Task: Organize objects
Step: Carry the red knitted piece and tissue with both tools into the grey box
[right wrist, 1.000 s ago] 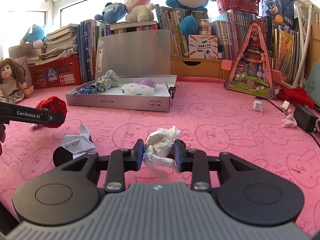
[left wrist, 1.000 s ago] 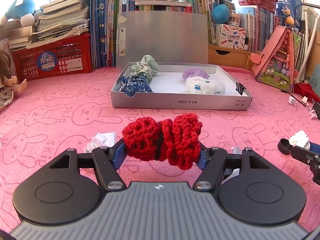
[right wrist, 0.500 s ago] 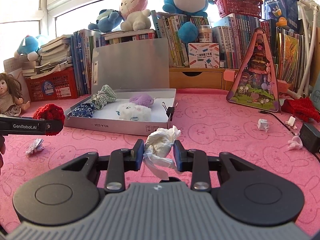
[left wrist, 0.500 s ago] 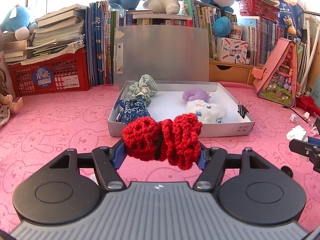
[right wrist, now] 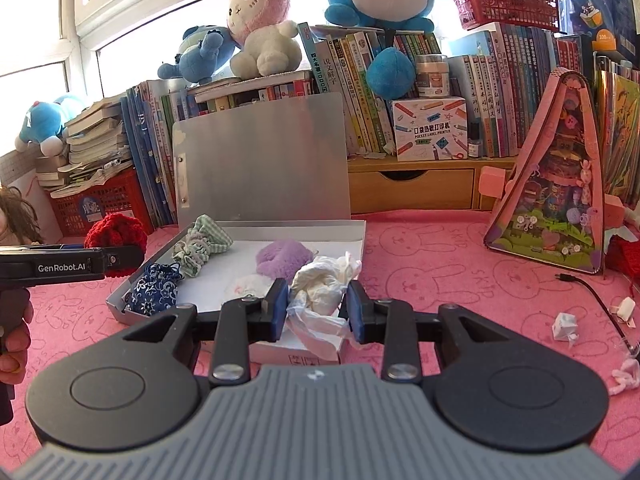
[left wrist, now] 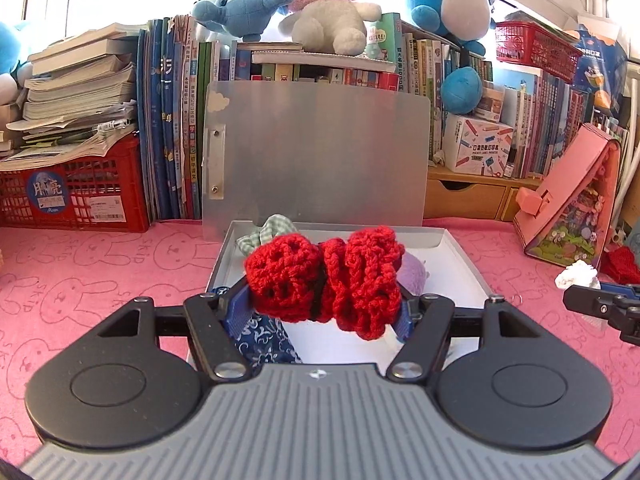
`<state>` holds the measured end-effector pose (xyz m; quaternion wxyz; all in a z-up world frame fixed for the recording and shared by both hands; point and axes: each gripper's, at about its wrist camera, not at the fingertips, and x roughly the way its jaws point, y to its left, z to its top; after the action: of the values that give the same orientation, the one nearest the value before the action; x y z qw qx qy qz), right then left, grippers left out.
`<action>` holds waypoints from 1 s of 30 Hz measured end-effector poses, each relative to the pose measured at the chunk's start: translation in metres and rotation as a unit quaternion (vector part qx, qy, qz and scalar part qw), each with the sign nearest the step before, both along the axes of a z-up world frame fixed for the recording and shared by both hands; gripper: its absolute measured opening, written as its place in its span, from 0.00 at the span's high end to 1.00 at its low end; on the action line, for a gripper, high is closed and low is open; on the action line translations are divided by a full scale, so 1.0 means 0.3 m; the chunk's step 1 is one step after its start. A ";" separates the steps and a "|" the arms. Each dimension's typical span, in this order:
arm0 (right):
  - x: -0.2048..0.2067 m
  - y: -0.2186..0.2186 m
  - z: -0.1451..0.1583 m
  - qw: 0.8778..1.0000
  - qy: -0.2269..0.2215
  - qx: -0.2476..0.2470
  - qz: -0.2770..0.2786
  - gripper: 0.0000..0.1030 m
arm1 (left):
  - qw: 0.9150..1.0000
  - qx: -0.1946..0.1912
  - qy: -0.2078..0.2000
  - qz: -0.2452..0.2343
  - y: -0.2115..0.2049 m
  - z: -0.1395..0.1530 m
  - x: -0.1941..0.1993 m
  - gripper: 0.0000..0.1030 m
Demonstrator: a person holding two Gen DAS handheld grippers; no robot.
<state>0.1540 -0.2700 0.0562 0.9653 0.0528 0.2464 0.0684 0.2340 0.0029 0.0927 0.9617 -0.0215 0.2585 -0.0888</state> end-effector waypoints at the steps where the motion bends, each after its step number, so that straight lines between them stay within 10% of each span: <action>1: 0.028 -0.001 0.006 1.000 0.001 -0.002 0.000 0.65 | 1.000 0.000 0.003 0.002 -0.006 -0.001 0.031 0.31; 30: 0.662 0.056 -0.195 0.994 0.107 0.033 -0.018 0.65 | 0.996 0.047 0.076 0.022 -0.160 -0.247 0.542 0.30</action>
<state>0.3526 -0.2531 -0.0022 0.9323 0.0964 0.3447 0.0526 0.3966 -0.0451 0.0186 0.9411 0.0111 0.3338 -0.0535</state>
